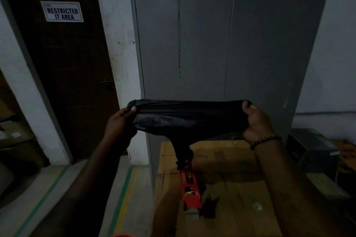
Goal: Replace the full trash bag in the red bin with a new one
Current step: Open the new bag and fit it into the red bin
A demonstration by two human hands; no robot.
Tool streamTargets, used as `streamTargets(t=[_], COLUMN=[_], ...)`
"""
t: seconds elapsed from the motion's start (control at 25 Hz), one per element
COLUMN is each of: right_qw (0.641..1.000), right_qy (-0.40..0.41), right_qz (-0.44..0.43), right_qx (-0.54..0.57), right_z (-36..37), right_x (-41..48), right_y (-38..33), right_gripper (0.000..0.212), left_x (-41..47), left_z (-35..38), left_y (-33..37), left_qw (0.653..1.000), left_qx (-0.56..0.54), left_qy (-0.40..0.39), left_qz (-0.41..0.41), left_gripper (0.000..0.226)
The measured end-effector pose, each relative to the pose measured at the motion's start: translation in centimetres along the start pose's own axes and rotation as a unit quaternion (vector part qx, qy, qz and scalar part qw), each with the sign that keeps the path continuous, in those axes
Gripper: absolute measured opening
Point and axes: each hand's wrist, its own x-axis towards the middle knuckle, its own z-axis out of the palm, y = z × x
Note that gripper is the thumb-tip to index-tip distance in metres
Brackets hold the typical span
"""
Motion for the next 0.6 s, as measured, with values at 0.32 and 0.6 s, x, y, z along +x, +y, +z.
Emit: streamTargets(t=[0.32, 0.6], right_qw=[0.954, 0.979], right_qy=[-0.249, -0.195], right_qz=[0.046, 0.009], right_qx=[0.158, -0.057], right_z=[0.3, 1.5], right_x=[-1.9, -2.5], right_y=[1.8, 3.1], right_gripper=[0.057, 0.033], left_x=[-0.4, -1.2], left_z=[0.7, 2.1], left_y=[-1.8, -2.6], left_qw=[0.932, 0.981], left_qx=[-0.119, 0.04], left_qy=[-0.342, -0.191], left_qz=[0.0, 0.013], left_gripper=[0.065, 0.03])
